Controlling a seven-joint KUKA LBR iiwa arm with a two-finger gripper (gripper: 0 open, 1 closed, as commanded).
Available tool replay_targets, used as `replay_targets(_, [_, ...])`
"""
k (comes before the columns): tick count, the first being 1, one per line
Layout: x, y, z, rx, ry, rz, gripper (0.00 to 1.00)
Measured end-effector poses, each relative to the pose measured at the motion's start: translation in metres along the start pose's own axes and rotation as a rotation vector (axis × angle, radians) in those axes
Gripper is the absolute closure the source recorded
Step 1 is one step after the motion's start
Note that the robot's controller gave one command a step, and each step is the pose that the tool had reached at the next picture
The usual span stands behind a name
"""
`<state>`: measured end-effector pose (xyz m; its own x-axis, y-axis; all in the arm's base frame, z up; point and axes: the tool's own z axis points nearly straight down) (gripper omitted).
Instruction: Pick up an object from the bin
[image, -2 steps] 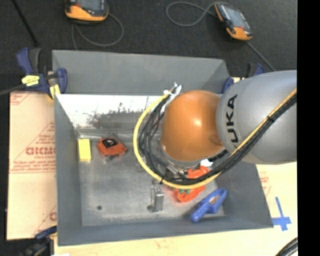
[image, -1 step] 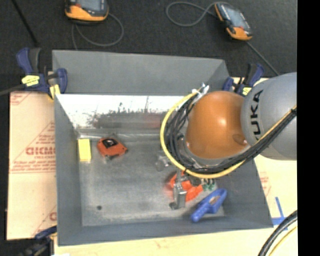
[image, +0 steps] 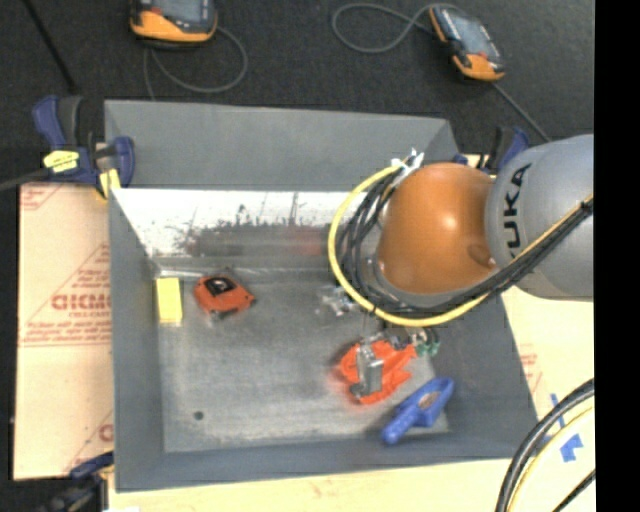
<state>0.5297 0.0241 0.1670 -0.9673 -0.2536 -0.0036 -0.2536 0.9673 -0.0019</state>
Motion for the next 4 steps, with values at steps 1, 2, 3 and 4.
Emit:
replay_targets(1, [0.015,-0.015,0.034,-0.003,0.001,-0.094,1.00])
replay_targets(2, [0.015,-0.015,0.033,-0.003,0.001,-0.094,1.00])
replay_targets(3, [0.016,-0.081,0.071,0.001,0.002,-0.350,0.00])
replay_targets(4, [0.015,-0.078,0.070,-0.003,-0.001,-0.349,1.00])
